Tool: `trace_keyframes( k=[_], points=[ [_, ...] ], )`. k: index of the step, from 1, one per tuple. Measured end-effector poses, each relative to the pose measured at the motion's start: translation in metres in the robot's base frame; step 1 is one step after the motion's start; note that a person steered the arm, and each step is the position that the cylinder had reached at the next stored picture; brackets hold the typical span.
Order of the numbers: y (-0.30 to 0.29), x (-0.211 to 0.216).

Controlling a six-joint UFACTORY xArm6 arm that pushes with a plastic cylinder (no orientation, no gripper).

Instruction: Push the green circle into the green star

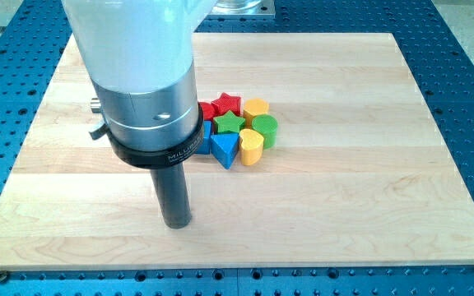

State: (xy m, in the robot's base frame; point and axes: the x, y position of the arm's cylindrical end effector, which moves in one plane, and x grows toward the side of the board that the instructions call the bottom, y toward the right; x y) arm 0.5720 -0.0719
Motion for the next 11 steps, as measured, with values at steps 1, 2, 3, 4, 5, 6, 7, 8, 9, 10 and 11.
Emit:
trace_keyframes(
  k=[1, 2, 3, 4, 5, 6, 7, 8, 9, 10, 11],
  points=[
    [0.000, 0.000],
    [0.015, -0.008],
    [0.063, -0.013],
    [0.109, -0.027],
    [0.139, -0.079],
    [0.153, -0.124],
    [0.129, -0.138],
    [0.094, -0.140],
    [0.063, -0.140],
    [0.026, -0.140],
    [-0.011, -0.140]
  ],
)
